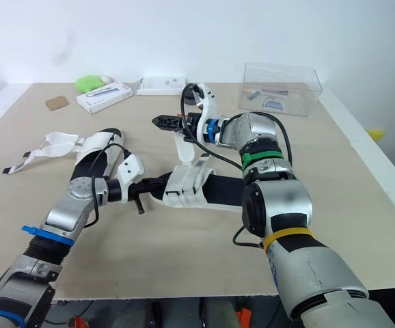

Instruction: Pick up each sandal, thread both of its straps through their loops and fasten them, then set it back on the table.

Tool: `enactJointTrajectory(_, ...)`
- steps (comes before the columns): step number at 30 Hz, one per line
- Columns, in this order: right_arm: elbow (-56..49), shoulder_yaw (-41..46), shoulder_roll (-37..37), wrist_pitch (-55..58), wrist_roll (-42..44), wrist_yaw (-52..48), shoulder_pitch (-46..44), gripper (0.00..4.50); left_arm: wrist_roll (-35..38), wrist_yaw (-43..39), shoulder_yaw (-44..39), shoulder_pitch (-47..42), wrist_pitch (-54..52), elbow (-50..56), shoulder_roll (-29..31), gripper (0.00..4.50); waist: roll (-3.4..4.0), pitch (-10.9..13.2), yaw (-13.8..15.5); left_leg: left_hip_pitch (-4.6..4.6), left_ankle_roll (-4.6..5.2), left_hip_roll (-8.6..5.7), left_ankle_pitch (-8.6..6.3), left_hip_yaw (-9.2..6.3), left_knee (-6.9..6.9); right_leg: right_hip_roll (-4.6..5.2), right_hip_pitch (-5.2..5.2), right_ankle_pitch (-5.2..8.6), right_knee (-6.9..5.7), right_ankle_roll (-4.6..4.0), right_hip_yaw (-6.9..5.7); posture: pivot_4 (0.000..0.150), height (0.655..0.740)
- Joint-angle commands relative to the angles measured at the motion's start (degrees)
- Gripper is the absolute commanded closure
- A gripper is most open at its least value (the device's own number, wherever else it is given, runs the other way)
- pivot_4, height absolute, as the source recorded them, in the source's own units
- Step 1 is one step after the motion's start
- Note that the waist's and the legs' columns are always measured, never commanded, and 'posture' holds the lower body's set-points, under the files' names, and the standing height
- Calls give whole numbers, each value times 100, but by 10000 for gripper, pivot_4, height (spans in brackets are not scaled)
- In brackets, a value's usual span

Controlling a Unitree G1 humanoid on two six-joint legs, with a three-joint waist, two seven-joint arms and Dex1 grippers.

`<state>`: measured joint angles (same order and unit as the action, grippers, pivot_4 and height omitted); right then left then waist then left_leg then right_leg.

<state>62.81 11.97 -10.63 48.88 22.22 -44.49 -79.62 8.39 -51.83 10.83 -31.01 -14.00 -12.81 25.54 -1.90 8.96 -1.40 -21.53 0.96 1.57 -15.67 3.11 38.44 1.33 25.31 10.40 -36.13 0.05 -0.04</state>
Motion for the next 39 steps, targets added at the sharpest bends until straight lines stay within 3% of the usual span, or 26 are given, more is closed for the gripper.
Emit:
enactJointTrajectory(1,-197,218,-80,-95,143,66,-243,255,-219,26,154,59,-117,-276,3,45000,0,0,0,0,0,0,0,0,0,0,0,0,0,0,0,1500,7400)
enactJointTrajectory(2,-192,235,-91,-120,142,83,-237,255,-223,23,156,52,-108,-287,8,45000,0,0,0,0,0,0,0,0,0,0,0,0,0,0,0,1500,7400)
enactJointTrajectory(3,-188,247,-101,-138,140,97,-230,5924,-224,22,157,48,-103,-293,11,45000,0,0,0,0,0,0,0,0,0,0,0,0,0,0,0,1500,7400)
enactJointTrajectory(7,-227,293,-111,-145,135,137,-224,20451,-221,12,158,44,-105,-299,25,45000,0,0,0,-1,0,0,0,0,0,1,0,0,0,0,0,1500,7400)
enactJointTrajectory(11,-321,288,-131,-106,154,9,-234,41449,-222,4,157,53,-117,-288,37,45000,0,0,0,-1,0,0,0,0,0,0,0,0,0,0,0,1500,7400)
enactJointTrajectory(12,-409,234,-127,-96,135,-53,-211,44441,-221,6,156,59,-121,-279,39,45000,0,0,0,0,0,0,0,-1,0,0,0,0,0,0,0,1500,7400)
enactJointTrajectory(19,-2399,-1421,-269,-1396,-803,-1037,866,44441,-211,30,147,112,-153,-210,46,45000,1,0,0,-4,0,-1,0,-3,0,0,0,7,3,12,-3,1500,7400)
enactJointTrajectory(24,-3735,-2672,-761,-4584,-2228,-964,1912,44441,-199,44,156,158,-162,-172,50,45000,1,1,0,-4,-5,-3,-3,-2,0,2,1,23,2,39,-3,1500,7400)
enactJointTrajectory(30,-3914,-3261,-1268,-8229,-3238,-628,2294,44441,-196,34,170,127,-152,-212,26,45000,0,1,2,5,-5,-3,-2,5,0,0,0,24,2,44,-4,1500,7400)
enactJointTrajectory(33,-3676,-3617,-1669,-10068,-4178,-185,2213,44441,-203,14,182,82,-131,-262,19,45000,1,4,4,7,-5,-3,-2,7,1,-2,0,23,2,42,-4,1500,7400)
enactJointTrajectory(39,-3145,-3954,-1946,-11079,-5349,484,1961,44441,-209,-5,200,60,-118,-279,4,45000,0,3,8,15,-5,-2,-2,29,-1,0,0,23,1,36,10,1500,7400)
